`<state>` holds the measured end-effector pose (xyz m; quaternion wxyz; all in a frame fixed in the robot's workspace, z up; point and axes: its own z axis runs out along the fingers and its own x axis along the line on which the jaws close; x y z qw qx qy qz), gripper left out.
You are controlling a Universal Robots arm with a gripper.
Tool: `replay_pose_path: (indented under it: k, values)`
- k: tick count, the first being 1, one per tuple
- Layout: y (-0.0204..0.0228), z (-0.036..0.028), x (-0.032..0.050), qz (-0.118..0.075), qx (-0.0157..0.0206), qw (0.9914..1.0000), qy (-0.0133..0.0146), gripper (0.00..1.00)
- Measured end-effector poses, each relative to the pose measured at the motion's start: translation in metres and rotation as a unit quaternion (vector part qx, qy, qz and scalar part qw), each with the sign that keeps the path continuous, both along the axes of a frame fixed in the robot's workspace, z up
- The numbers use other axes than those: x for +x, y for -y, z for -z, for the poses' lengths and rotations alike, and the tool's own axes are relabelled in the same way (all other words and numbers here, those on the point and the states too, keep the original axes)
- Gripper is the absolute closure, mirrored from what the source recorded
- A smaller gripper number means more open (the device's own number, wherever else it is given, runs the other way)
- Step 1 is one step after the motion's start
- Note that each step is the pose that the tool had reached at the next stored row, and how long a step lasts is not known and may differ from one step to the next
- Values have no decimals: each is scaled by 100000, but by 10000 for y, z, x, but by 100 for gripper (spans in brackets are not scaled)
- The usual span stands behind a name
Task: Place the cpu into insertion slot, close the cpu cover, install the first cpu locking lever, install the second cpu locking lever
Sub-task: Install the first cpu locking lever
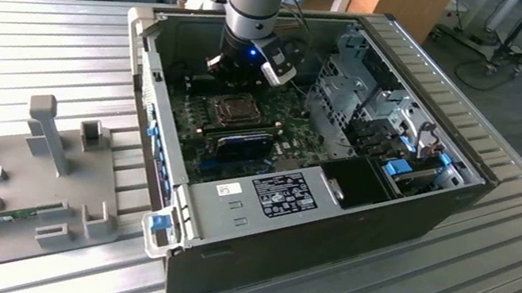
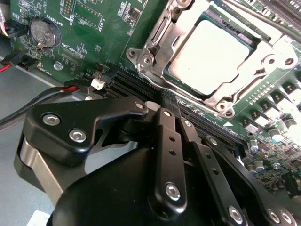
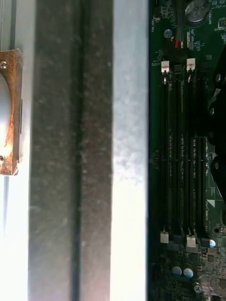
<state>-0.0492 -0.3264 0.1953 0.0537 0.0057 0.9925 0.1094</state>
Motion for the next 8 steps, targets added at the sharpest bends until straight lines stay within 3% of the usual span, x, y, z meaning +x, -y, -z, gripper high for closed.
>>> replay_pose_path:
  k: [8]
  values:
    - [0, -23, 10, 6, -6, 100000, -17, 89]
